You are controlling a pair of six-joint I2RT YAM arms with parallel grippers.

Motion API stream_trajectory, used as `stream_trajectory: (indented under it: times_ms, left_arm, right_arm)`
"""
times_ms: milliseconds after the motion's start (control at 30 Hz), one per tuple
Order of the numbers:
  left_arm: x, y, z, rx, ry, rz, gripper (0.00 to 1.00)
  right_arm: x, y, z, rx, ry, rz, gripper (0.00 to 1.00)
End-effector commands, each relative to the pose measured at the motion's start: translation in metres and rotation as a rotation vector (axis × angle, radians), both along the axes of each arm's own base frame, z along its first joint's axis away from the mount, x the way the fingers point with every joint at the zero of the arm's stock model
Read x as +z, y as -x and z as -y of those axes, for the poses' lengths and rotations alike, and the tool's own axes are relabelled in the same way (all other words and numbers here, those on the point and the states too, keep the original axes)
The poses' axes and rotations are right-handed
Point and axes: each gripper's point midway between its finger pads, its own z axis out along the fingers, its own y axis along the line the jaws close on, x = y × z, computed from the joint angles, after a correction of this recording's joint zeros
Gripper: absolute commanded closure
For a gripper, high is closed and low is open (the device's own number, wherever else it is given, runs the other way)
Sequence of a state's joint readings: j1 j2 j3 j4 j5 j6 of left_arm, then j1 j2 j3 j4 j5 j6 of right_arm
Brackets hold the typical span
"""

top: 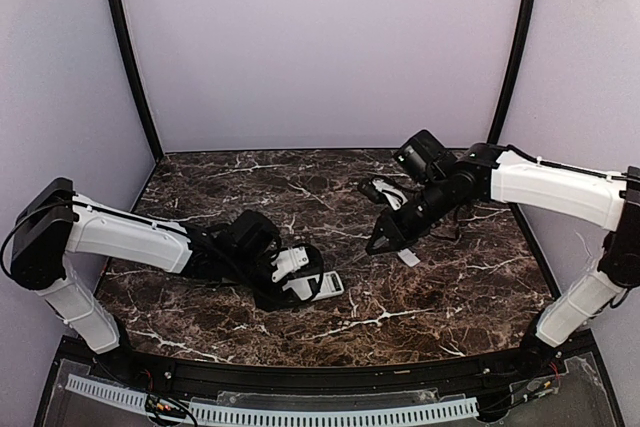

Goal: Unload the batteries from the remote control

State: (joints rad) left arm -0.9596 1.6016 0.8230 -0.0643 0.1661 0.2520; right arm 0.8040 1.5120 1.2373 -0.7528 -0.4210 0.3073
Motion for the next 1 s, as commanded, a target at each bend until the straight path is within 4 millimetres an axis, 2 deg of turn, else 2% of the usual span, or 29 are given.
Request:
stream_trajectory:
  times_ms: [0, 333, 967]
  left_arm:
    - [0.011, 0.005, -0.006, 0.028, 0.008, -0.005, 0.99]
    - [0.021, 0.013, -0.002, 0.021, 0.080, -0.024, 1.00]
    - [0.026, 0.000, -0.010, 0.067, 0.056, 0.047, 1.00]
  right_arm:
    - [0.009, 0.000, -0.010, 0.027, 0.017, 0.050, 1.00]
    - [0.010, 0.005, -0.019, 0.047, 0.030, 0.066, 1.00]
    - [0.015, 0.006, -0.029, 0.047, 0.082, 0.104, 1.00]
